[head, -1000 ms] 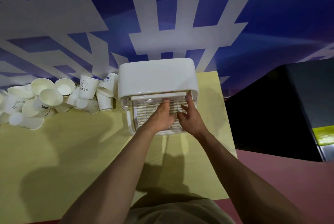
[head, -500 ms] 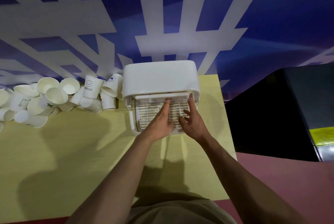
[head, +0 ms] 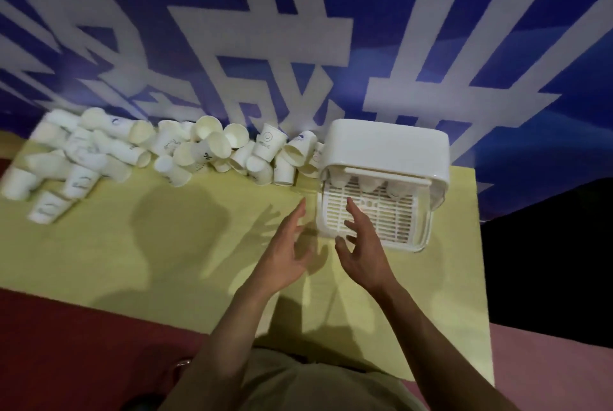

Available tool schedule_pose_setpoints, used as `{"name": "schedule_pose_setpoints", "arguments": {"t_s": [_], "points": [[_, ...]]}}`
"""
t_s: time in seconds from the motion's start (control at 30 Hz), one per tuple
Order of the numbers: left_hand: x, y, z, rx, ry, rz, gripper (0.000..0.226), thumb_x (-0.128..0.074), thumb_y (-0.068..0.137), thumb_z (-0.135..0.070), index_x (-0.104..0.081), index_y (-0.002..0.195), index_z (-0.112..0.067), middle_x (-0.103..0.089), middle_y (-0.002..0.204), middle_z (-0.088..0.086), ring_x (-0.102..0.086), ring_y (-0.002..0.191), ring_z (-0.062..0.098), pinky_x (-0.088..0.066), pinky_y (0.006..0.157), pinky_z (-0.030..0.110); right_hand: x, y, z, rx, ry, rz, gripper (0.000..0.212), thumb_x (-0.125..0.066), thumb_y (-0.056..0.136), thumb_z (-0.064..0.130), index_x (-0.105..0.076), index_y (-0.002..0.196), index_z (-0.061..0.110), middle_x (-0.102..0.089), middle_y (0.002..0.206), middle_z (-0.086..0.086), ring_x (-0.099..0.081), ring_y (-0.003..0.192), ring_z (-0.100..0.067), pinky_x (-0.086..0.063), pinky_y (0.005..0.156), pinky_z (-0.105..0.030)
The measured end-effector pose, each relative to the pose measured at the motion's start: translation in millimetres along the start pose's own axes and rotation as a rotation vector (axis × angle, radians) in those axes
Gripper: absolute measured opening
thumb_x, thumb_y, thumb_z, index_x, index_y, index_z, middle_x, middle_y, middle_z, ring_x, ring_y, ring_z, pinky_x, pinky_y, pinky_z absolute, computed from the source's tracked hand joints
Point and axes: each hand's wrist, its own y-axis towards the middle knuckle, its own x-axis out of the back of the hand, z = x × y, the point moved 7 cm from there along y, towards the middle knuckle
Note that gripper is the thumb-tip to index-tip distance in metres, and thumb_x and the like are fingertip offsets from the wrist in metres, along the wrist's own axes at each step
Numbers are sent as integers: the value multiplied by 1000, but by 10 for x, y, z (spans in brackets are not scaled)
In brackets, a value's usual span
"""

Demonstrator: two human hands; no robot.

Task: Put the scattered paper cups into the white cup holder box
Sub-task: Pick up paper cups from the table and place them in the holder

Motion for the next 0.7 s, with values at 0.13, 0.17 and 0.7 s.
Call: {"name": "schedule_pose_setpoints", "arguments": {"t_s": [0.13,0.17,0.7], "points": [[809,-259,505,75,-2,-172,88,-69,93,-13,-18,157,-46,-40,152,-13,-50,129,4,-48,100,29,-677,164,480,114,-41,124,75,-61,96,14,-26,161,24,-36,147,11,-52,123,-16,-55,98,-40],[1033,-322,647,90,-7,-209,88,-70,93,-12,-20,157,-46,-42,151,-12,-50,128,4,-49,100,32,-839,200,603,133,-53,142,75,-62,96,13,-27,161,24,-36,146,10,-51,123,-15,-55,98,-39],[5132,-890,3265,347,284,-733,77,-83,75,-8,-48,144,-6,-54,133,22,-50,123,41,-33,108,45,-3804,934,2124,155,-154,256,69,-67,94,11,-39,154,29,-42,137,13,-55,107,-6,-56,93,-38]]}}
